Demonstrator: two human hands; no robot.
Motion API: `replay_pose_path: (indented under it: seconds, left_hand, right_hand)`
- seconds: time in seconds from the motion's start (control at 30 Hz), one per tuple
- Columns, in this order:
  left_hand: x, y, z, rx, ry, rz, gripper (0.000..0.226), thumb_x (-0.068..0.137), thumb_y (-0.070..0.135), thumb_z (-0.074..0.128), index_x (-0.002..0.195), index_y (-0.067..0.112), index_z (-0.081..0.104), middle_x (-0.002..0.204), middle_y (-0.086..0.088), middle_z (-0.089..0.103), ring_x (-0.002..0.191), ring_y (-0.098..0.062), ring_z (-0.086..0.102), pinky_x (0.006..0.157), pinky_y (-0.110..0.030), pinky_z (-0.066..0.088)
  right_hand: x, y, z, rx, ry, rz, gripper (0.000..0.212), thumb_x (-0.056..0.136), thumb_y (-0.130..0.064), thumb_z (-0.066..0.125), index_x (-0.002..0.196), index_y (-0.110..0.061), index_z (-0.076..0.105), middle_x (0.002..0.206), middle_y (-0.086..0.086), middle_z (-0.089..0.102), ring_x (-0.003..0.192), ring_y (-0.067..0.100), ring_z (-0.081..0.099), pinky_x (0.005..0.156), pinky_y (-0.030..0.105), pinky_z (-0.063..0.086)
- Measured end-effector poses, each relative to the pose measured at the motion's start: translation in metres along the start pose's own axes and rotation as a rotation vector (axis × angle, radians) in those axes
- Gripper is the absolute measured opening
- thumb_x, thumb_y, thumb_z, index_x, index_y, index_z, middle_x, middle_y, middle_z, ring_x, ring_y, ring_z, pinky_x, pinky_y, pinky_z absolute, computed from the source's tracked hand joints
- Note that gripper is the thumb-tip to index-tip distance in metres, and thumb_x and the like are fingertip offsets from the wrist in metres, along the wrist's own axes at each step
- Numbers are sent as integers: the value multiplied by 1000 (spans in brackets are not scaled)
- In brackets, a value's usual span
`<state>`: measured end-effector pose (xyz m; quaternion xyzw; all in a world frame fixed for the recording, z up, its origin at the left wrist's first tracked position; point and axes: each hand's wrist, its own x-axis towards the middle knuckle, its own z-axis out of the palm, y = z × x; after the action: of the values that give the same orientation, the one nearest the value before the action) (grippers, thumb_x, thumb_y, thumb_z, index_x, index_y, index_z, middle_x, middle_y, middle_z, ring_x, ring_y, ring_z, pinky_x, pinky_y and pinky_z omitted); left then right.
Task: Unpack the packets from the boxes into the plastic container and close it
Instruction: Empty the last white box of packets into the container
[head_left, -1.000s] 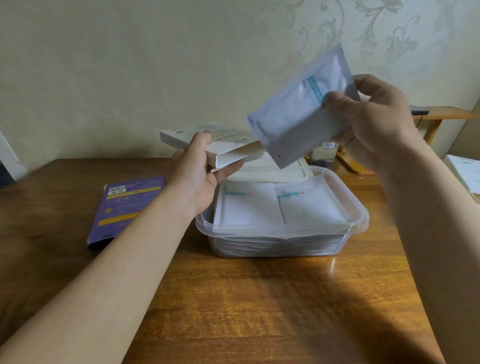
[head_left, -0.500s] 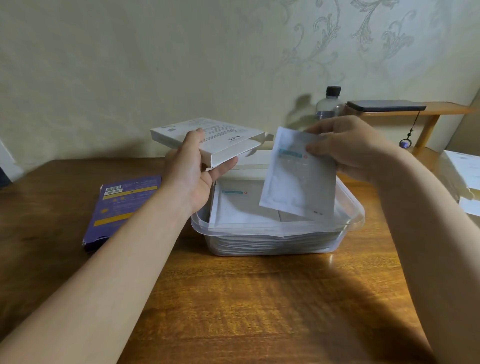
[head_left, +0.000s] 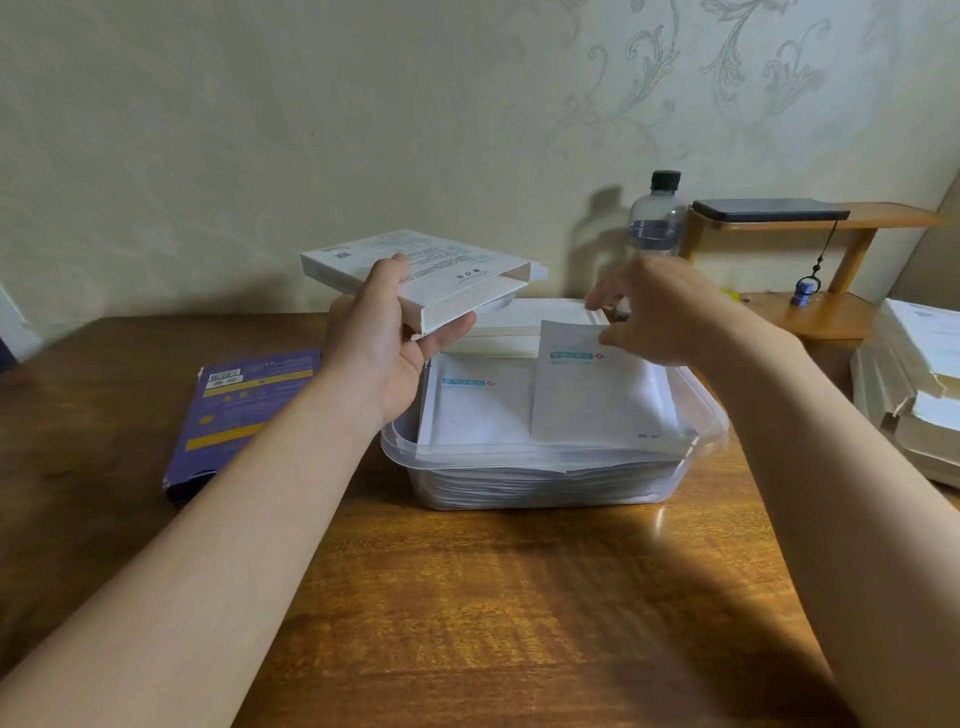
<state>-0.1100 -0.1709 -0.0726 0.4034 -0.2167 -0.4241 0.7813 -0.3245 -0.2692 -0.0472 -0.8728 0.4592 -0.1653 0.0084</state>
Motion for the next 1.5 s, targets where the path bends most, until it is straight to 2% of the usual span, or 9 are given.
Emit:
replay_pose_path:
  seconds: [0.13, 0.27, 0.4, 0.47, 0.7, 0.87, 1.03, 1.2, 1.5]
  left_hand:
    - [-1, 0, 1, -2, 1, 7, 26, 100, 20, 60, 122, 5, 60, 112, -17, 74, 100, -30, 75, 65, -38, 62]
    - [-2, 1, 2, 5, 10, 6, 18, 100, 20, 60, 114, 8, 61, 107, -15, 75, 95, -29, 75, 63, -37, 62]
    - [-3, 1, 1, 11, 8, -2, 19, 100, 19, 61, 114, 7, 62, 110, -16, 74, 99, -31, 75, 65, -38, 62]
    - [-3, 1, 1, 14, 2, -3, 17, 100, 19, 60, 112, 7, 62, 112, -17, 74, 101, -31, 74, 65, -39, 62]
    - [-5, 2, 2, 14, 7, 0, 14, 100, 18, 61, 108, 7, 63, 105, -15, 75, 98, -30, 75, 66, -40, 62]
    - [-6, 2, 2, 21, 5, 0, 14, 100, 19, 60, 109, 8, 63, 107, -15, 75, 100, -31, 75, 67, -40, 62]
    - [-6, 2, 3, 26, 9, 5, 12, 100, 19, 60, 107, 9, 63, 102, -13, 76, 99, -30, 75, 67, -40, 63]
    - [-7, 3, 3, 32, 3, 2, 13, 100, 19, 60, 109, 9, 63, 106, -15, 76, 101, -30, 75, 67, -40, 63]
    - [-7, 3, 3, 27, 5, -6, 13, 100, 19, 61, 107, 8, 62, 105, -15, 76, 100, -31, 74, 68, -41, 63]
  right_hand:
    - [-10, -22, -15, 57, -94, -58, 26, 84, -31, 77, 110, -26, 72, 115, -2, 68, 99, 16, 58, 88, 29, 44]
    - [-24, -43, -22, -104, -423, -24, 59, 82, -57, 71, 134, -33, 57, 139, -7, 56, 126, 21, 52, 107, 41, 40]
    - [-26, -47, -18, -305, -561, -2, 73, 82, -66, 63, 140, -25, 52, 132, -1, 60, 118, 22, 56, 91, 32, 40]
    - [-26, -46, -17, -309, -609, -27, 74, 81, -67, 63, 141, -25, 51, 130, -1, 60, 117, 21, 56, 94, 34, 41]
    - [-25, -41, -20, -299, -669, -73, 74, 82, -60, 67, 145, -27, 46, 135, -2, 56, 122, 23, 51, 106, 40, 39]
    - [-24, -41, -21, -320, -663, -69, 67, 83, -59, 67, 137, -23, 54, 124, 0, 62, 112, 21, 57, 96, 34, 43]
    - [-22, -38, -25, -305, -657, -48, 103, 71, -68, 72, 156, -36, 21, 161, -7, 29, 147, 23, 28, 119, 46, 25]
    - [-24, -42, -24, -382, -747, -62, 108, 69, -68, 73, 157, -36, 18, 160, -3, 29, 145, 25, 30, 115, 43, 27]
    - [-25, -47, -21, -404, -760, -51, 107, 72, -63, 74, 157, -35, 17, 158, 1, 33, 142, 27, 34, 113, 42, 30]
